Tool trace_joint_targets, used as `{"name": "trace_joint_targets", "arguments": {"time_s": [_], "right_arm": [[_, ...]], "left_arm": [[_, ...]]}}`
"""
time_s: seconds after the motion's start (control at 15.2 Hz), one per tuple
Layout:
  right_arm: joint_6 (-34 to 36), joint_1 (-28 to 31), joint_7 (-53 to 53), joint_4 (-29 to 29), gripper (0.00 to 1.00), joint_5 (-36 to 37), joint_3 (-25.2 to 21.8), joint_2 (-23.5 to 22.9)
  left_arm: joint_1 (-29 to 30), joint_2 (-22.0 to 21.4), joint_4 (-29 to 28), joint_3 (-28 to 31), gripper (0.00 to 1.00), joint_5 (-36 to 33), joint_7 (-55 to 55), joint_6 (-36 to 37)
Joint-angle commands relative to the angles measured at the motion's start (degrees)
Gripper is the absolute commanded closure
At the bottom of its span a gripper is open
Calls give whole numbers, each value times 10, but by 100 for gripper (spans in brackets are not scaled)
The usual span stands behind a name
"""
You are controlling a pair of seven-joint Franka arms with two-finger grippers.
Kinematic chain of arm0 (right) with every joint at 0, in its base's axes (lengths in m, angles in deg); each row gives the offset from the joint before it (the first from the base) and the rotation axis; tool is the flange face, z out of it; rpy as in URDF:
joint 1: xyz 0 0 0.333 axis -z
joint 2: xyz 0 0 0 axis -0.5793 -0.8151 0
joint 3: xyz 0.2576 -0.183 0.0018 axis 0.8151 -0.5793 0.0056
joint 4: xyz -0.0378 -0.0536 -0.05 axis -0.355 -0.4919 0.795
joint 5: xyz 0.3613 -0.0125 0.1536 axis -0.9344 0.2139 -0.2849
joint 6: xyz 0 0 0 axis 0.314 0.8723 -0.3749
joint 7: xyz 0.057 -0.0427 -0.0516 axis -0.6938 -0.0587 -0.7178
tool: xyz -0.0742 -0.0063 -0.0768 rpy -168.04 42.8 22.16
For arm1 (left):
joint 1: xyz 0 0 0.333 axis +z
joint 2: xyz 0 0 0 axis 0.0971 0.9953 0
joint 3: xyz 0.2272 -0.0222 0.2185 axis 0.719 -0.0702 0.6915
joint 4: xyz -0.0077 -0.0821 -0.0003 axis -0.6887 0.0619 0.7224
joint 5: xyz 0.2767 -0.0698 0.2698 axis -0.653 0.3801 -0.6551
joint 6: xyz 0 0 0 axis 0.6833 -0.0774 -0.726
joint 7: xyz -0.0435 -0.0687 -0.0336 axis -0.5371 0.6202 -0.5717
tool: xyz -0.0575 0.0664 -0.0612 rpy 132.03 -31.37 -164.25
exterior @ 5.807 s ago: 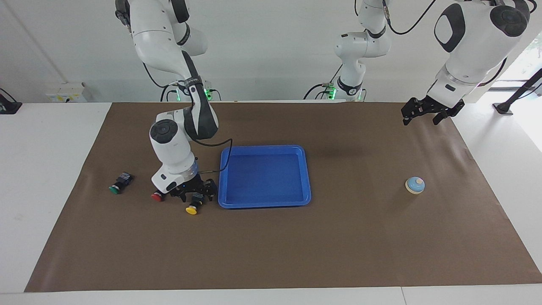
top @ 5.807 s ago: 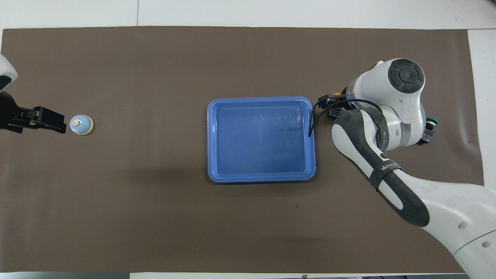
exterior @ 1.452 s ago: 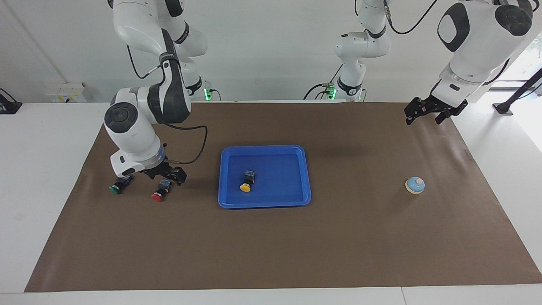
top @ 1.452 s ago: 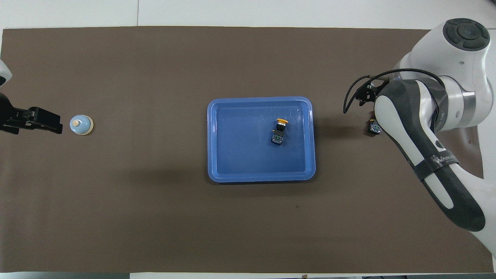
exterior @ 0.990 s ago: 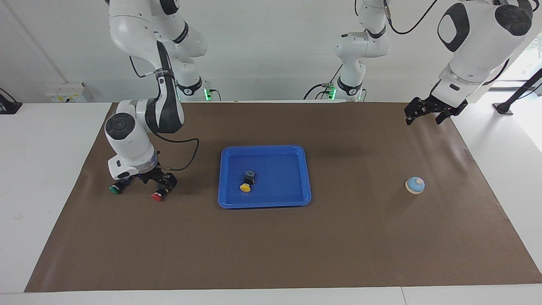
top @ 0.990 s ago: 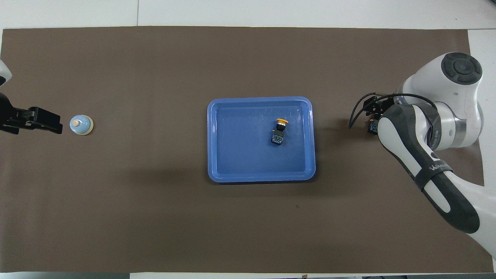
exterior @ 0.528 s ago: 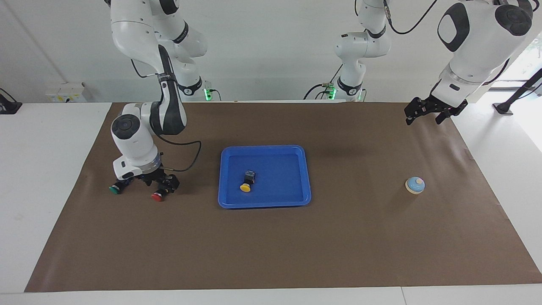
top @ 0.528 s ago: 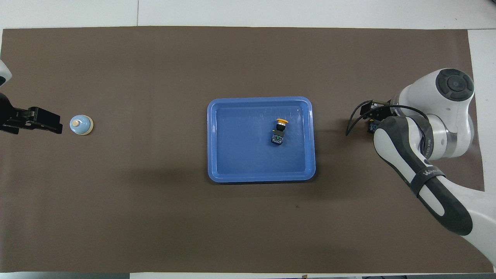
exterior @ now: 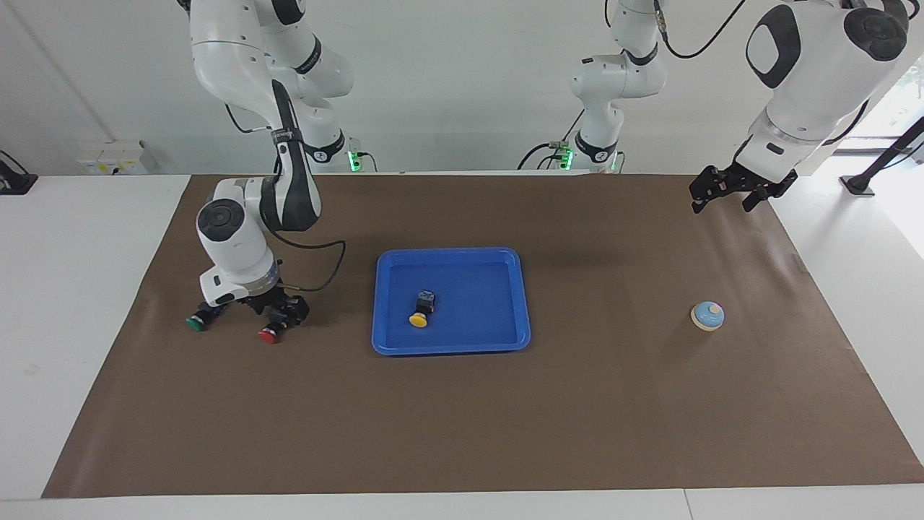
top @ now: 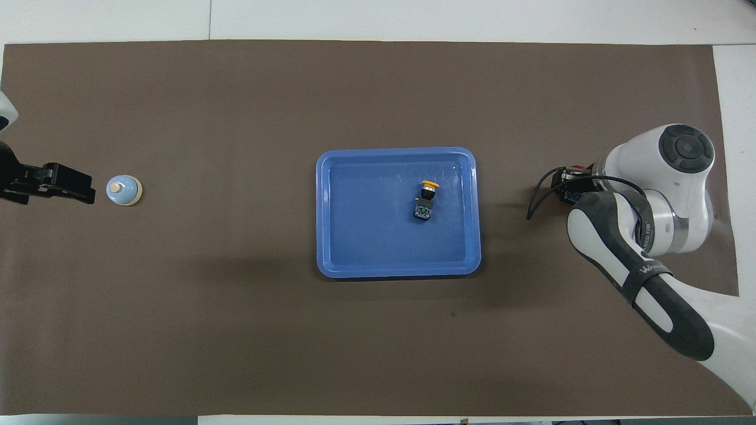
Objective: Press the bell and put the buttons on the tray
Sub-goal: 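Grasp the red-capped button with the right gripper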
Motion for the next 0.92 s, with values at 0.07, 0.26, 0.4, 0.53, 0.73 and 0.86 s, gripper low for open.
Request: {"name": "trace_joint_targets", "arguments": {"time_s": [0.07, 0.26, 0.4, 0.53, 0.73, 0.86], "right_arm": [[2, 7, -9, -9, 100, 7, 7, 13], [81, 2, -11, 48, 100, 8, 8, 16], [186, -7, -12, 131, 100, 8, 13, 13], [263, -32, -12, 208, 100, 3, 13, 7], [293, -88, 3, 260, 100, -18, 13, -9], [288, -133, 57, 268, 100, -41, 12, -13]], "left_arm": [[4, -16, -17, 0, 0, 5, -2, -7], [4, -16, -17, 0, 0, 5, -2, -7], [4, -16, -17, 0, 0, 5, -2, -7], [4, -16, -17, -1, 0, 5, -2, -7], [4, -16, -17, 0, 0, 5, -2, -7], [4, -16, -17, -1, 0, 5, -2, -7]]}}
